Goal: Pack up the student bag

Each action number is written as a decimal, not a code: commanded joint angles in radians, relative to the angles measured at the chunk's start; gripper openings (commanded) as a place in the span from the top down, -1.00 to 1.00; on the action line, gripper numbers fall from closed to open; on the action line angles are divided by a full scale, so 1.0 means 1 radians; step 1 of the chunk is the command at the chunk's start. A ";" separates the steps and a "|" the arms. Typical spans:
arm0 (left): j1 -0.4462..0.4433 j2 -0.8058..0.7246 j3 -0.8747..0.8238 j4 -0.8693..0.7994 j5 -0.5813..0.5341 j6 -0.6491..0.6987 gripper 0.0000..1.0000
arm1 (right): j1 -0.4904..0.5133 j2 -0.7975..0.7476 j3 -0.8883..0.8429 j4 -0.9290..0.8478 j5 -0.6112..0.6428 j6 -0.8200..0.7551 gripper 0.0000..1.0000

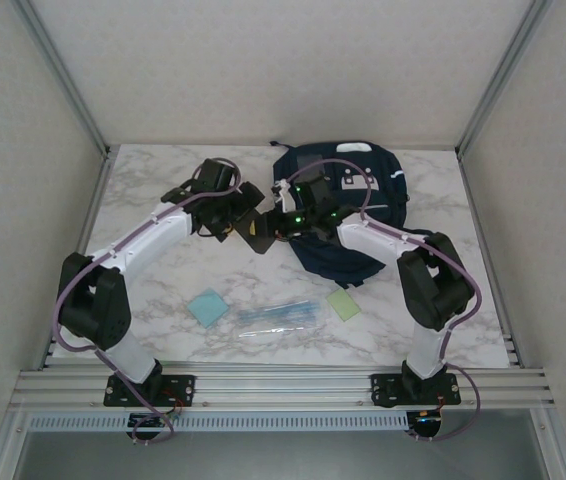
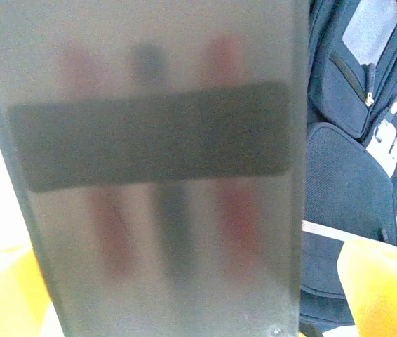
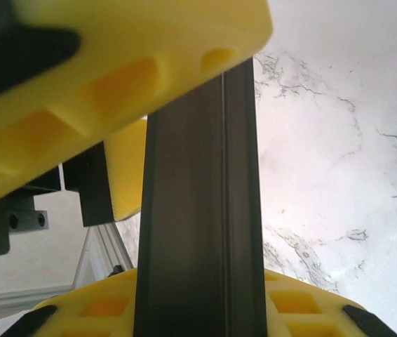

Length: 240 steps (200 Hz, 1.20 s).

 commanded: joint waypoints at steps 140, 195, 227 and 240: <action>-0.314 0.314 0.422 -0.096 -0.134 1.112 -0.78 | -0.682 -0.631 -0.216 -0.505 0.229 -0.031 0.70; -0.317 0.511 0.638 -0.225 0.027 1.275 -0.70 | -0.767 -0.697 -0.240 -0.535 0.181 -0.041 0.71; -0.320 0.594 0.698 -0.251 0.074 1.287 -0.70 | -0.784 -0.708 -0.247 -0.546 0.168 -0.043 0.71; -0.318 0.629 0.719 -0.257 0.059 1.292 -0.70 | -0.789 -0.710 -0.242 -0.550 0.164 -0.043 0.71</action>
